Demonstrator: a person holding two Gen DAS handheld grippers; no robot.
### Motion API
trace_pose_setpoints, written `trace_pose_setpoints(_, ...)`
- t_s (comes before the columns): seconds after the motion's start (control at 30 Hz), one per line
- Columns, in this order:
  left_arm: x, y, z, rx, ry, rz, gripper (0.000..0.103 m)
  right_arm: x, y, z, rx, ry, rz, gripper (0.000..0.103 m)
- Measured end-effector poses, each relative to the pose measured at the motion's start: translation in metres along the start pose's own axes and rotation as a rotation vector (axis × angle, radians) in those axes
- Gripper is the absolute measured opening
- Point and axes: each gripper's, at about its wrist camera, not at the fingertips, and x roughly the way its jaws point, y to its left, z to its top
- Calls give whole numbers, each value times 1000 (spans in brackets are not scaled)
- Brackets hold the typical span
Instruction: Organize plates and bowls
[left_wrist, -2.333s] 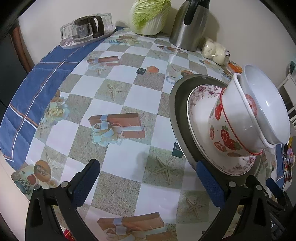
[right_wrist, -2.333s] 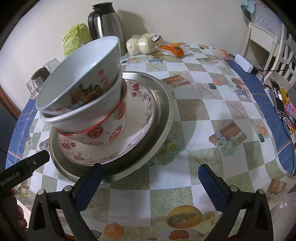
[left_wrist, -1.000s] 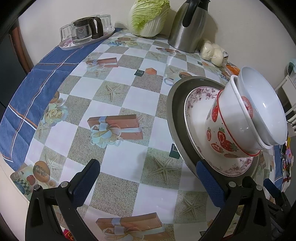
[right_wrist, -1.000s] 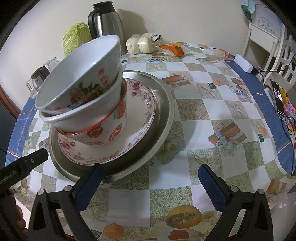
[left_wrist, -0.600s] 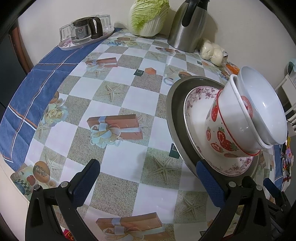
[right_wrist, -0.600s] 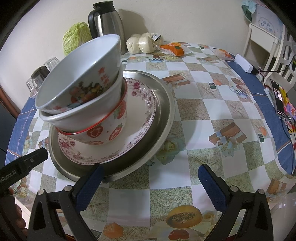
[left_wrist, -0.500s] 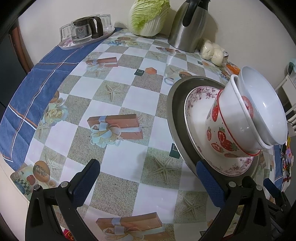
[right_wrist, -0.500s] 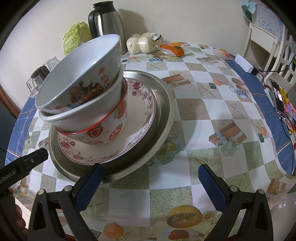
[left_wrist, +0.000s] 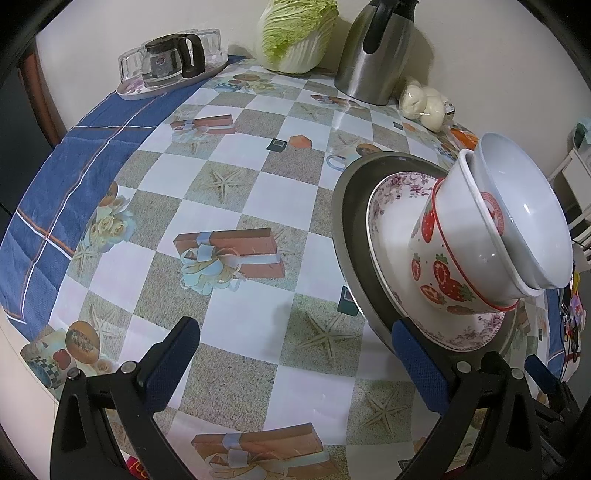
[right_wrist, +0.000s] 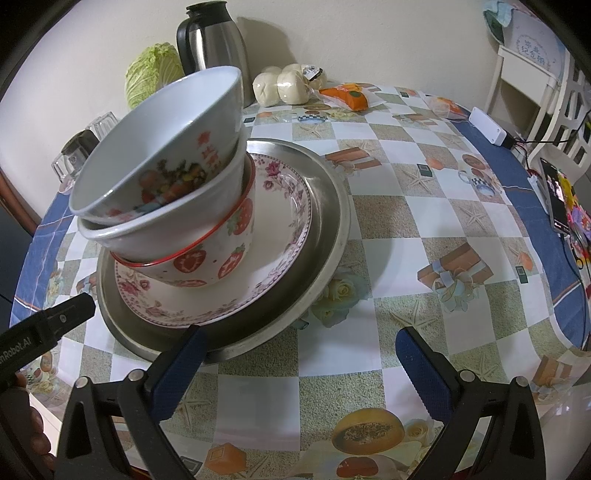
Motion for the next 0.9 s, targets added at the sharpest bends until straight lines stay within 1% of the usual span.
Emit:
trace_pose_setpoints(0.5, -2, 2, 0, -16, -1, 3, 103, 0, 0, 0, 1, 1, 0, 103)
trace_pose_setpoints(0.6, -4, 3, 0, -26, -14, 1, 103, 0, 0, 0, 0, 1, 0, 103)
trace_pose_setpoints(0.73, -12, 1, 0, -23, -53, -7, 103, 0, 0, 0, 0, 1, 0, 103)
trace_pose_setpoints(0.9, -11, 1, 1, -17, -54, -11, 103, 0, -1, 0, 0, 1, 0, 103)
